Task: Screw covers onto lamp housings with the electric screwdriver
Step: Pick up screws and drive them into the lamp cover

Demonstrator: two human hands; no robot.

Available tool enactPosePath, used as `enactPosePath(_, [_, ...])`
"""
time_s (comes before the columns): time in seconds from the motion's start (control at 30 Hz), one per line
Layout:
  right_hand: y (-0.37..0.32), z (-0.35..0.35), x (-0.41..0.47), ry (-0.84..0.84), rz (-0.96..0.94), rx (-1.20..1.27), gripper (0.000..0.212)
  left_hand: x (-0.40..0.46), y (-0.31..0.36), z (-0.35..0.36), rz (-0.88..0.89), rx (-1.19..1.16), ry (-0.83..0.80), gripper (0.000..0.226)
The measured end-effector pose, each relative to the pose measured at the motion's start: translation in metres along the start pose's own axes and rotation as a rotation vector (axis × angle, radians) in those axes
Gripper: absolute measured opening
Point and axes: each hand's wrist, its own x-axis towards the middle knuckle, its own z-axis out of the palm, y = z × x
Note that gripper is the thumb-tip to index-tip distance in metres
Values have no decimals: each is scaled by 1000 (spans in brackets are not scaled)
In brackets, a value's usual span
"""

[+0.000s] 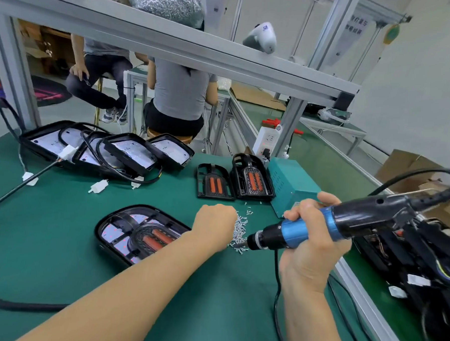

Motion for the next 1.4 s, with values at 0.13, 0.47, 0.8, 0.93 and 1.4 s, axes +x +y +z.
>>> enactPosePath(0.13, [-1, -7, 5, 29, -9, 5, 23, 9, 5, 10, -32, 118, -40, 34])
enactPosePath(0.47, [3, -8, 11, 28, 31, 22, 24, 9, 12, 16, -51, 338, -32, 32])
enactPosePath(0.8, [-22, -6, 19, 36, 122, 192, 22, -25, -15, -18, 39, -457, 198, 19])
enactPosePath(0.93, [-32, 7, 14, -15, 175, 307, 20, -69, -45, -23, -59, -1046, 138, 15])
enactPosePath(1.4, [-20, 73, -35, -175, 295, 375, 20, -132, -94, -30, -186, -1335, 279, 12])
